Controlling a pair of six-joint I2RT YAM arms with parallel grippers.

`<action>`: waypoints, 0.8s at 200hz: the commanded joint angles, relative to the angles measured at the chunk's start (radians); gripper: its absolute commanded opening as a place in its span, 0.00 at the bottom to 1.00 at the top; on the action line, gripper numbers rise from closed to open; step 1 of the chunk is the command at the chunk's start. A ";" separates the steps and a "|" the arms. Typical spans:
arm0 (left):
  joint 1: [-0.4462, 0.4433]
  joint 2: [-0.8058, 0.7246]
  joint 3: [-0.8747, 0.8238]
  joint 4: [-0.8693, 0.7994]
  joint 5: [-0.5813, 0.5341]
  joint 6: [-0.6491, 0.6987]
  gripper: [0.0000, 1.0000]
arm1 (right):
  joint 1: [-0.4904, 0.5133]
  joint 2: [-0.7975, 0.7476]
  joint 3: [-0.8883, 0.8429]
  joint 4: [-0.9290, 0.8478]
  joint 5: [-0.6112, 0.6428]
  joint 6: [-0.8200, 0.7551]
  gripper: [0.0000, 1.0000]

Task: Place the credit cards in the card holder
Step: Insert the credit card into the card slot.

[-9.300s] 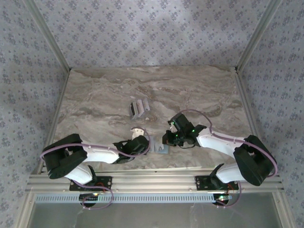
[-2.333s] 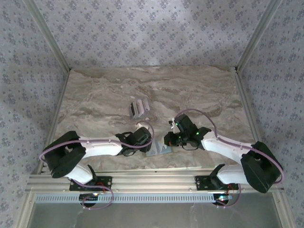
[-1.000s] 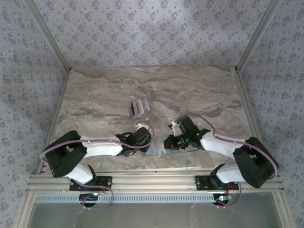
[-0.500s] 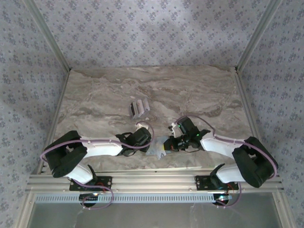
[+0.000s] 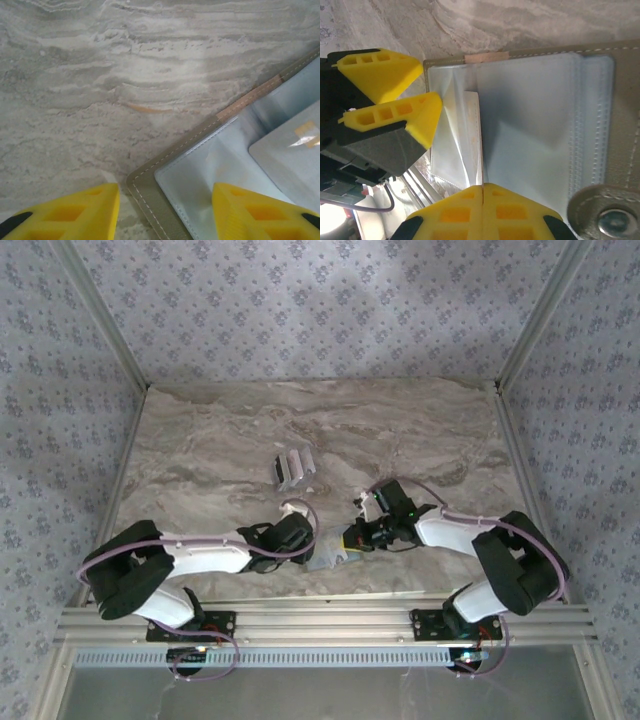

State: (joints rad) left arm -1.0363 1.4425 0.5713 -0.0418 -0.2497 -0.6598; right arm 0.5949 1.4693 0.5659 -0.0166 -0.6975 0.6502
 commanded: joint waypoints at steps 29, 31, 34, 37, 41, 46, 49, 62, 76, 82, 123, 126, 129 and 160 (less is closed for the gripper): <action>-0.007 -0.050 -0.034 -0.043 0.023 -0.004 0.60 | -0.006 0.068 0.046 0.021 -0.039 0.013 0.00; -0.007 -0.051 -0.035 -0.043 0.024 -0.006 0.60 | -0.006 0.068 0.046 0.021 -0.038 0.012 0.00; -0.007 -0.055 -0.037 -0.043 0.024 -0.006 0.61 | -0.007 0.067 0.046 0.020 -0.036 0.011 0.00; -0.007 -0.058 -0.041 -0.043 0.023 -0.007 0.61 | -0.007 0.065 0.046 0.018 -0.035 0.010 0.00; -0.007 -0.063 -0.044 -0.043 0.024 -0.009 0.62 | -0.006 0.064 0.047 0.016 -0.032 0.007 0.00; -0.006 -0.070 -0.049 -0.043 0.024 -0.010 0.62 | -0.007 0.062 0.048 0.011 -0.028 0.002 0.00; -0.006 -0.073 -0.052 -0.042 0.023 -0.010 0.63 | -0.007 0.061 0.047 0.009 -0.027 0.002 0.00; -0.005 -0.095 -0.064 -0.041 0.027 -0.014 0.66 | -0.007 0.057 0.049 -0.001 -0.021 -0.005 0.00; -0.004 -0.121 -0.074 -0.040 0.041 -0.015 0.69 | -0.006 0.057 0.058 -0.019 -0.011 -0.012 0.00; -0.002 -0.132 -0.076 -0.040 0.047 -0.015 0.69 | -0.006 0.059 0.062 -0.025 -0.010 -0.012 0.00; -0.002 -0.188 -0.095 -0.040 0.071 -0.018 0.71 | -0.009 0.078 0.095 -0.085 0.016 -0.098 0.00; -0.002 -0.189 -0.097 -0.039 0.071 -0.018 0.71 | -0.010 0.078 0.095 -0.087 0.016 -0.103 0.00; -0.002 -0.191 -0.100 -0.038 0.072 -0.019 0.71 | -0.011 0.080 0.097 -0.086 0.018 -0.105 0.00; -0.002 -0.179 -0.108 -0.023 0.081 -0.026 0.71 | -0.012 0.092 0.100 -0.084 0.014 -0.125 0.00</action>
State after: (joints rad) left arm -1.0363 1.2648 0.4759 -0.0601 -0.1898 -0.6739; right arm 0.5884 1.5433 0.6460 -0.0498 -0.7036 0.5755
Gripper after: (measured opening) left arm 0.710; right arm 0.066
